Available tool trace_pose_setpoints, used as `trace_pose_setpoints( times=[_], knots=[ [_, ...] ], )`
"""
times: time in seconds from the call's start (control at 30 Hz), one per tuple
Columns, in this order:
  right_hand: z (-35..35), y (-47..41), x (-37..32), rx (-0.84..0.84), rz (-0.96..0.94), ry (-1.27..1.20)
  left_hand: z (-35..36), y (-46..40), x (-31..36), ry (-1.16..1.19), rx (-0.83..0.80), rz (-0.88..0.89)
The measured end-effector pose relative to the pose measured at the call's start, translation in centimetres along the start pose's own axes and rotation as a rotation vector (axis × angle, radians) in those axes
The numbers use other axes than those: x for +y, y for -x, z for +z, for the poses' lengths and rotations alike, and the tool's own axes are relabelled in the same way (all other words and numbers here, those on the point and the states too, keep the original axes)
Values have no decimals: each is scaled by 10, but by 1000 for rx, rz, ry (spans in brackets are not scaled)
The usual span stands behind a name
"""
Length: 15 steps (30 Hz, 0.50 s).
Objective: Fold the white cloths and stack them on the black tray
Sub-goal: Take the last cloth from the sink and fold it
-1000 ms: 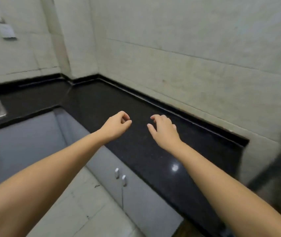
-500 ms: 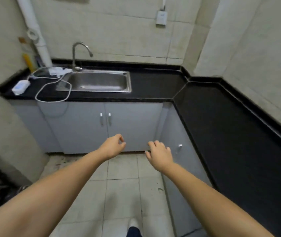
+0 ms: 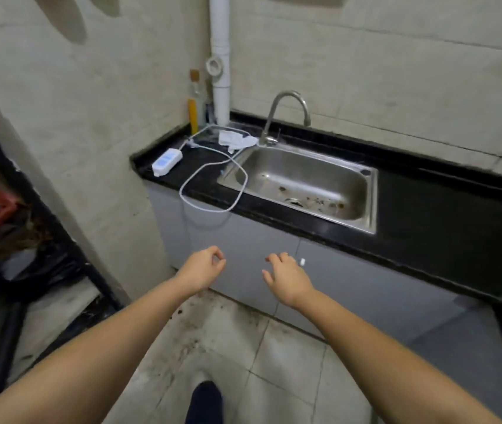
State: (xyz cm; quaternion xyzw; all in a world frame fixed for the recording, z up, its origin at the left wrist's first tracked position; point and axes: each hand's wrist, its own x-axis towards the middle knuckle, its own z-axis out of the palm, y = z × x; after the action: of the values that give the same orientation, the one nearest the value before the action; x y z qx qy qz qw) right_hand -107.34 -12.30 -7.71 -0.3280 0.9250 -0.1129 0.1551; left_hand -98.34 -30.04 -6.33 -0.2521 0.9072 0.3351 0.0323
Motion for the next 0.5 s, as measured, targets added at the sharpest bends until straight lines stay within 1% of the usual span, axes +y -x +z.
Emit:
trace_pose_setpoints(
  times=[0.13,0.23,0.37,0.5],
  knots=[
    [-15,-100,-24,4,-28,-42,-44,-87,-15,39,27,-2],
    [-31,-159,-32,15,8,-70,-78,-148,-17,31,-21,29],
    [-55,-226,-32,64,79,-143,-106,-220,-12,38,-16,41],
    [-71,-290,-22,47,125,-201,-118,-284,-10,41,-96,43]
  ],
)
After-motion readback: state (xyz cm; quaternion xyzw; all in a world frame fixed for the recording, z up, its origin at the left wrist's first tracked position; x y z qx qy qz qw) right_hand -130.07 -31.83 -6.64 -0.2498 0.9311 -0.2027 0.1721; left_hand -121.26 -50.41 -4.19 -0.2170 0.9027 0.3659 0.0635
